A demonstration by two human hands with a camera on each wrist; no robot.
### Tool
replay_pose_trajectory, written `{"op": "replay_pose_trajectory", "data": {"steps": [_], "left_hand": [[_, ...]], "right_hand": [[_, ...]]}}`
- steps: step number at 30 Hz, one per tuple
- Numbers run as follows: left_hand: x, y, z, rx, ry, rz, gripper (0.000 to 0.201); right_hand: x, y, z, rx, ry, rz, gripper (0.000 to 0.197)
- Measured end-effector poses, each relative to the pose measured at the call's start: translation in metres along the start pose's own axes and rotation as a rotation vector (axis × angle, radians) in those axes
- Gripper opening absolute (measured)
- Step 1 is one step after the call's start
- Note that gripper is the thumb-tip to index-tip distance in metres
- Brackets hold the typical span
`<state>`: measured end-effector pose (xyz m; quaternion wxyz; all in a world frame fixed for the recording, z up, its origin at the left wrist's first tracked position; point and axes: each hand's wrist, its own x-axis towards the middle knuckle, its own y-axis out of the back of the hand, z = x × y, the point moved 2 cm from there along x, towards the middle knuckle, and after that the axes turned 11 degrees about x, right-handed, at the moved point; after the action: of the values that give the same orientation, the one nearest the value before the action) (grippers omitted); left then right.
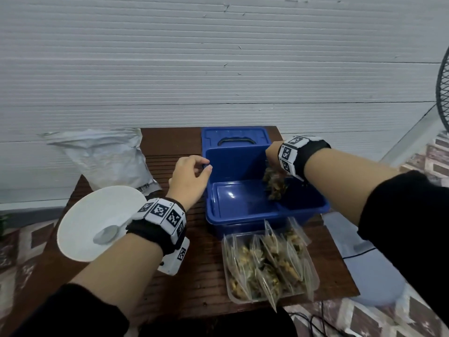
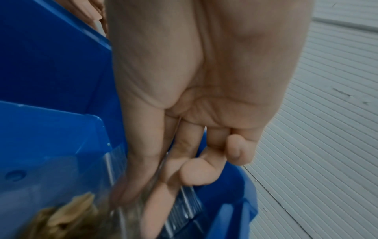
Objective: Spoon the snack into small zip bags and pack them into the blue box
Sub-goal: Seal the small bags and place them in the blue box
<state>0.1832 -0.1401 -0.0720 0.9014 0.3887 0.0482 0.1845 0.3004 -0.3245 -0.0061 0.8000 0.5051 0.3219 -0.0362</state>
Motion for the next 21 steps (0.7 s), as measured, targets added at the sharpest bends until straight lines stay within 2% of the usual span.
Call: {"op": "replay_pose_trajectory", "data": {"steps": [2,3,5,7,10,16,19,21], "left_hand": [[0.0,-0.001,0.0,-0.009,0.002,-0.001,0.011],[0.0,-0.001,0.0,-0.012,0.003,-0.002,0.01],[0.0,-0.001,0.001,-0.011,0.004,-0.001,0.008],[-0.001,-0.001,0.0,-0.015,0.005,-0.002,0.009],[-0.003,-0.001,0.001,-0.012,0.005,0.0,0.008],[-0.016,0.007,0.011,0.03,-0.005,-0.003,0.008],[-0.032,0.013,0.023,0.115,-0.015,-0.01,0.009],[-0.045,0.016,0.032,0.166,-0.028,-0.02,0.011]], "right_hand": [[-0.002,-0.003,0.001,-0.134,0.021,-0.06,0.04],[-0.003,-0.004,0.0,-0.148,0.031,-0.061,0.047],[-0.006,-0.004,-0.001,-0.153,0.049,-0.037,0.039],[0.0,-0.004,0.002,-0.088,0.065,0.077,0.03],[-0.004,0.0,0.004,-0.069,0.06,0.144,0.02],[0.009,0.006,0.017,0.16,0.109,0.134,0.023],[-0.032,0.006,0.012,0.347,0.198,0.142,0.009],[-0.057,0.001,0.011,0.497,0.267,0.163,0.009]]}}
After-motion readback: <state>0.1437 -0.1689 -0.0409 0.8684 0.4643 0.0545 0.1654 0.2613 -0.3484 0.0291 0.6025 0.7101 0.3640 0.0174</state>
